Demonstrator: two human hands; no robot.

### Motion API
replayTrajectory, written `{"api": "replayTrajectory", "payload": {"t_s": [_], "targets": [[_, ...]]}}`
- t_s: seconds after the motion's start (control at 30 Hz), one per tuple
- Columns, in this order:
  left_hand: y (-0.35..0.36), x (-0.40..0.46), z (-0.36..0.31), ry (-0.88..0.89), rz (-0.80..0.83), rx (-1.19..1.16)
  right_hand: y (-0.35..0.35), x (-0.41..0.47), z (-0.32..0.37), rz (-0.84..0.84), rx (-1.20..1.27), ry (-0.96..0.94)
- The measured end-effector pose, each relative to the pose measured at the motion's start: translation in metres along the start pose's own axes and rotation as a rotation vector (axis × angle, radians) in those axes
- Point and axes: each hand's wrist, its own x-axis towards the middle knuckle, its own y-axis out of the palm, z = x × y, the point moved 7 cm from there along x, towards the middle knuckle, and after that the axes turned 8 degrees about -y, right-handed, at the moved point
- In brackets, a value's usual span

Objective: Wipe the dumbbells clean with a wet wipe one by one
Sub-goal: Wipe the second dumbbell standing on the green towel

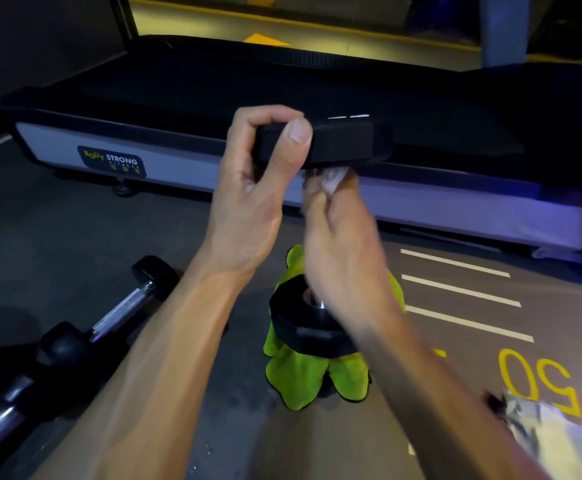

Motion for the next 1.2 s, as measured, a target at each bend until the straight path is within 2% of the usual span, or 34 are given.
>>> {"api": "replayTrajectory", "payload": {"t_s": [0.17, 0.27, 0.37, 0.43, 0.5, 0.57, 0.63, 0.77, 0.83, 0.93, 1.03, 1.1, 1.2], "targets": [[-0.006, 0.001, 0.003, -0.023, -0.039, 0.03, 0.024, -0.048, 0.006, 0.106, -0.079, -0.022], [-0.005, 0.003, 0.001, -0.037, -0.037, 0.043, 0.005, -0.03, 0.014, -0.017, 0.059, -0.05], [-0.003, 0.002, -0.001, -0.043, -0.026, 0.005, -0.01, 0.0, 0.0, -0.114, 0.168, 0.159], [-0.002, 0.001, -0.002, -0.051, -0.019, -0.037, -0.006, 0.015, -0.014, -0.099, 0.471, 0.3], [0.002, -0.002, -0.002, -0.063, 0.013, -0.094, 0.006, 0.024, -0.016, -0.02, 0.866, 0.323], [0.004, -0.002, -0.004, -0.06, 0.035, -0.098, 0.009, 0.028, -0.018, 0.012, 0.95, 0.306], [0.004, 0.0, -0.005, -0.041, 0.005, -0.044, 0.007, 0.023, -0.022, -0.036, 0.806, 0.285], [-0.001, 0.001, -0.002, -0.01, -0.047, 0.025, 0.011, -0.006, 0.007, -0.101, 0.192, 0.056], [-0.004, 0.002, 0.001, -0.035, -0.045, 0.04, 0.021, -0.016, 0.018, -0.092, -0.017, -0.017], [-0.009, 0.001, 0.002, -0.033, -0.034, 0.038, 0.028, -0.025, 0.022, -0.009, -0.272, -0.041], [-0.015, 0.0, 0.004, -0.042, -0.051, 0.022, 0.039, -0.043, 0.021, 0.121, -0.603, -0.144], [-0.015, 0.0, 0.004, -0.045, -0.052, 0.039, 0.035, -0.047, 0.015, 0.168, -0.682, -0.151], [-0.016, 0.003, 0.004, -0.047, -0.07, 0.065, 0.015, -0.049, 0.001, 0.234, -0.661, -0.138]]}}
